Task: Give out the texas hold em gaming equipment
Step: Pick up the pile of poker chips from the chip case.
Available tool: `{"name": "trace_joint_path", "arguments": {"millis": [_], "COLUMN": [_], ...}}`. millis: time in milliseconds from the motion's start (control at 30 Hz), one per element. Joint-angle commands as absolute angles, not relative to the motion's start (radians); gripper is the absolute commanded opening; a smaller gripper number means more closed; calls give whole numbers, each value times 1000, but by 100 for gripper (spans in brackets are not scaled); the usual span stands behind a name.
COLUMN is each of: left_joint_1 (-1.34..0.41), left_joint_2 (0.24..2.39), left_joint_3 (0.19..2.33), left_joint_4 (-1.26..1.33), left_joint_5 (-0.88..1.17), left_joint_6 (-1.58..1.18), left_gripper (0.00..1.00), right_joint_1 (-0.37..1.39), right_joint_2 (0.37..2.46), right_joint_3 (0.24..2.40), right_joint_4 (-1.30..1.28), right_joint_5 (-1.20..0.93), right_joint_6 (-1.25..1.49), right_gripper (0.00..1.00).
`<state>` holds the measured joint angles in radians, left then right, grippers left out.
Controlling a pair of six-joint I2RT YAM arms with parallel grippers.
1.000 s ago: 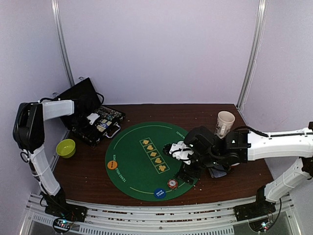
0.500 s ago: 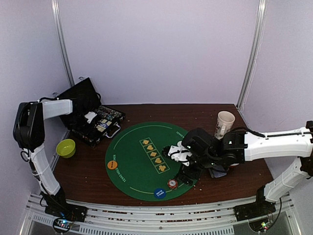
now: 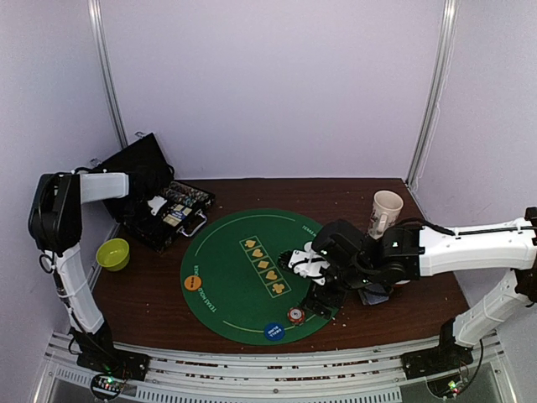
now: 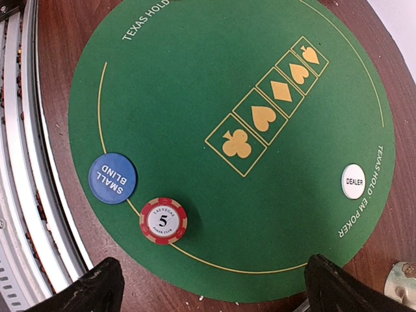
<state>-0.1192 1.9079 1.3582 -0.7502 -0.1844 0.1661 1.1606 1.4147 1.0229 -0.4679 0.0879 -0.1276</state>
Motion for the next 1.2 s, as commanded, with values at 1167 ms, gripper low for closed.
{"name": "trace_joint_path", "arguments": {"millis": [1167], "left_joint_1": [-114], "left_joint_2": [2015], "left_joint_3": [1395], "left_joint_4": [-724], "left_joint_5": [-127], "left_joint_6": [158], "left_gripper": [73], "right_joint_1": [1158], "right_joint_2": [1452], "right_joint_3": [1061], "right_joint_4": [-514], "right_joint_5": [84], "right_joint_6": [-129], "right_gripper": [100]}}
